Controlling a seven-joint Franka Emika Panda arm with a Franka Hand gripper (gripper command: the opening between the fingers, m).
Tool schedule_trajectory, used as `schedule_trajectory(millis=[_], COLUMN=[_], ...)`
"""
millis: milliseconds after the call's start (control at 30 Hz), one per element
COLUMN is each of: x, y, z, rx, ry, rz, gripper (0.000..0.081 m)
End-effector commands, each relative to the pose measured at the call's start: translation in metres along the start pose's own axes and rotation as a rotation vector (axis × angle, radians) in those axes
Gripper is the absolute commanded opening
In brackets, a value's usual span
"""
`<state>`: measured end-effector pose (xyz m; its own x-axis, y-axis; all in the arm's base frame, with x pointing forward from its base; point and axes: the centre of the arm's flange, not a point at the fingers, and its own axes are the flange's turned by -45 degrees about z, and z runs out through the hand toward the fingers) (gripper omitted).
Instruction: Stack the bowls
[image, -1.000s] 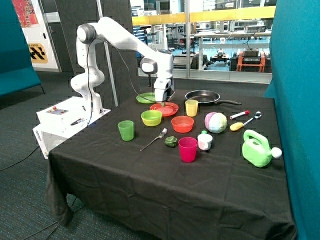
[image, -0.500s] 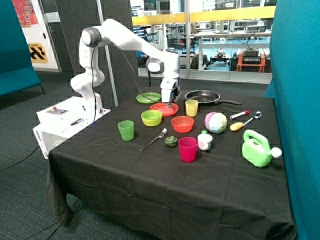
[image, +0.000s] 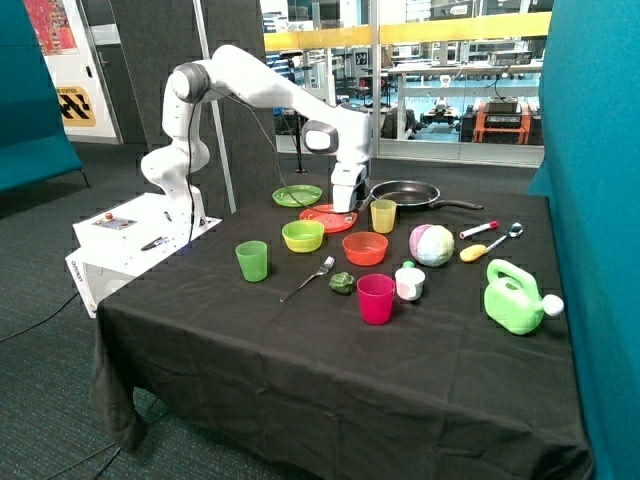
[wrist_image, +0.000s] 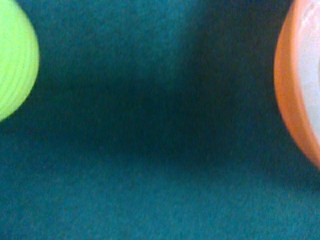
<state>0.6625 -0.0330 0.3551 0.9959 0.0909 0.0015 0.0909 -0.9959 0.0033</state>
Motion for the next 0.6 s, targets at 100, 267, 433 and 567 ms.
schedule_trajectory(millis=[100, 267, 433, 567], x=[0.022, 0.033, 0.035, 0.038], y=[0.013, 0.017, 0.017, 0.016], z=[0.009, 0.019, 0.026, 0.034], rx=[0.0033, 0.0033, 0.0033, 0.0033], ry=[-0.0015, -0.0015, -0.0015, -0.0015], rz=[-0.004, -0.004, -0.008, -0.009], gripper=[0.0495, 0.049, 0.0486, 0.0482])
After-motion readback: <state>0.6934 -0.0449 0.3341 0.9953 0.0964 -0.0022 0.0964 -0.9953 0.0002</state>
